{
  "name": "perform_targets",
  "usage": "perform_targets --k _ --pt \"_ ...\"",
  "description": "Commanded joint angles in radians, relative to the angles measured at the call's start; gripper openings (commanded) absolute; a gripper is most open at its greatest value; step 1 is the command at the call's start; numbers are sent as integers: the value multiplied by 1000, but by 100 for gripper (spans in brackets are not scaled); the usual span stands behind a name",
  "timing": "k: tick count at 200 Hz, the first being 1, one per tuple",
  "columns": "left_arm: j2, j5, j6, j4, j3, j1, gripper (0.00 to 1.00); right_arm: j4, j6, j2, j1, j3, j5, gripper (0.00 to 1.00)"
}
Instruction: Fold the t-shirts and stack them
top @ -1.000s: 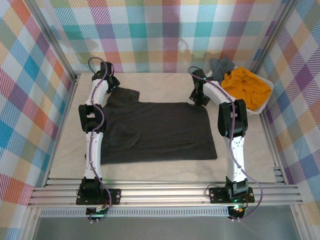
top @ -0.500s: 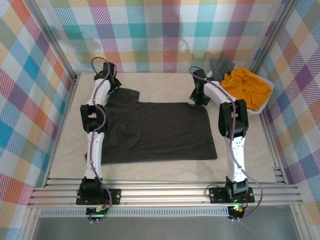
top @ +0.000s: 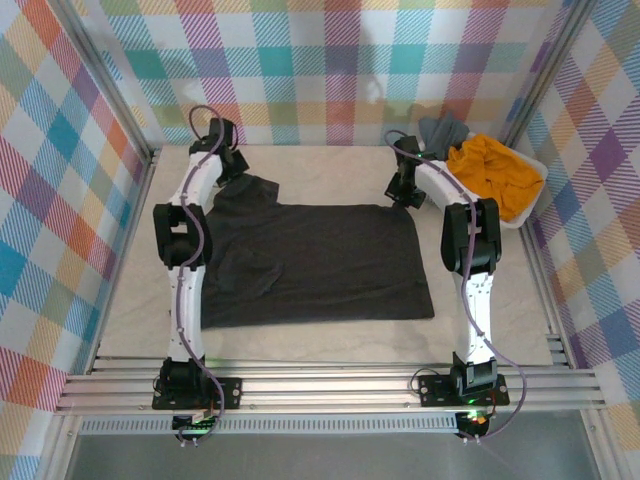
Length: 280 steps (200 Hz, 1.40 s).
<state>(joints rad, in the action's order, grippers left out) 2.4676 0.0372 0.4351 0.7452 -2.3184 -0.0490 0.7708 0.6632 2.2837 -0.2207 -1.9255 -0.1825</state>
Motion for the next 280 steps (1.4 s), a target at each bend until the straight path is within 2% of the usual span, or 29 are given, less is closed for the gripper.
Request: perform_targets --k 1,53,131,178,225,266,280 --pt "-199 -90 -70 -86 107 4 0 -18 -68 -67 6 -28 58 0" --pt "-505 -188 -117 -168 469 24 0 -44 -107 -132 15 47 86 0" --pt "-836 -185 -119 -160 812 30 0 -52 -154 -209 30 172 95 0" --pt "-1086 -61 -89 -106 1047 29 0 -56 -148 -271 45 276 74 0" --pt "-1254 48 -52 -63 1233 30 0 -48 -134 -320 47 369 54 0" --pt "-1364 60 42 -24 1344 31 0 -99 -95 -402 48 533 67 0" --pt "-1427 97 74 -5 1381 30 0 -102 -88 -420 47 566 71 0"
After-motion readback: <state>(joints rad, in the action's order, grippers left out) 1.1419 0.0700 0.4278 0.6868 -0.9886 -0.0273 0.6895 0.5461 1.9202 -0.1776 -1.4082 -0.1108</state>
